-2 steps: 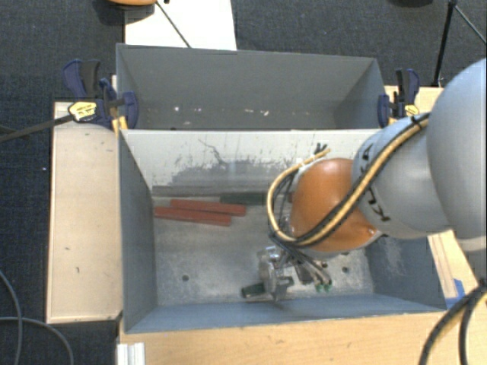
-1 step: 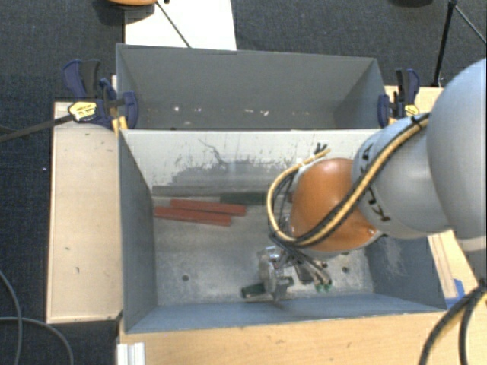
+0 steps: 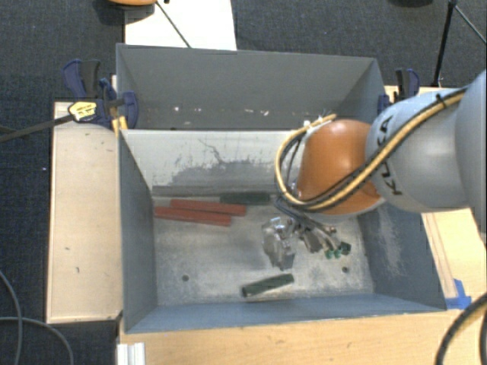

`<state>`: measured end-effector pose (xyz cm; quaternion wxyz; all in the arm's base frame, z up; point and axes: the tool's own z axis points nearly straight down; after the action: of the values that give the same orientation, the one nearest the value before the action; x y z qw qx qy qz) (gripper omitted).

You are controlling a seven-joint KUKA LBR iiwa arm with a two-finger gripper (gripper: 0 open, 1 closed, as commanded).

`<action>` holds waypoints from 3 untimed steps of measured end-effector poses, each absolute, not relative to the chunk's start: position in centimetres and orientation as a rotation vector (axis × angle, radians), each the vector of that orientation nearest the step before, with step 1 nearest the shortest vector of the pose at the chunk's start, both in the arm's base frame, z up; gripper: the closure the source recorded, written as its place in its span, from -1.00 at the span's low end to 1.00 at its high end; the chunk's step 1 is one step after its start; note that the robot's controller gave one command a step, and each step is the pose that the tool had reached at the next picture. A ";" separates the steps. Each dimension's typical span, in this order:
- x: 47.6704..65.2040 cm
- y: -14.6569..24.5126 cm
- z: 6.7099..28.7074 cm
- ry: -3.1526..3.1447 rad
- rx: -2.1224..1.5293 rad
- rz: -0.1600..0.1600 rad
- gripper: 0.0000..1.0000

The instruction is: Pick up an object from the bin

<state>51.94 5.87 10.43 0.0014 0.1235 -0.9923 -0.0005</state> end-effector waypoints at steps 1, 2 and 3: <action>54.0 10.5 12.8 -3.146 -0.001 -0.004 -1.00; 54.0 10.4 12.8 -3.145 -0.003 -0.002 -1.00; 52.2 9.1 10.7 -3.146 0.091 -0.003 -1.00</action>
Offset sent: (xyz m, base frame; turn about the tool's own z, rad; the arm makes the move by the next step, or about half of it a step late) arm 0.0000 0.0000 0.0000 0.0000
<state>52.19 9.06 10.68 -0.0031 0.0288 -0.9996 -0.0008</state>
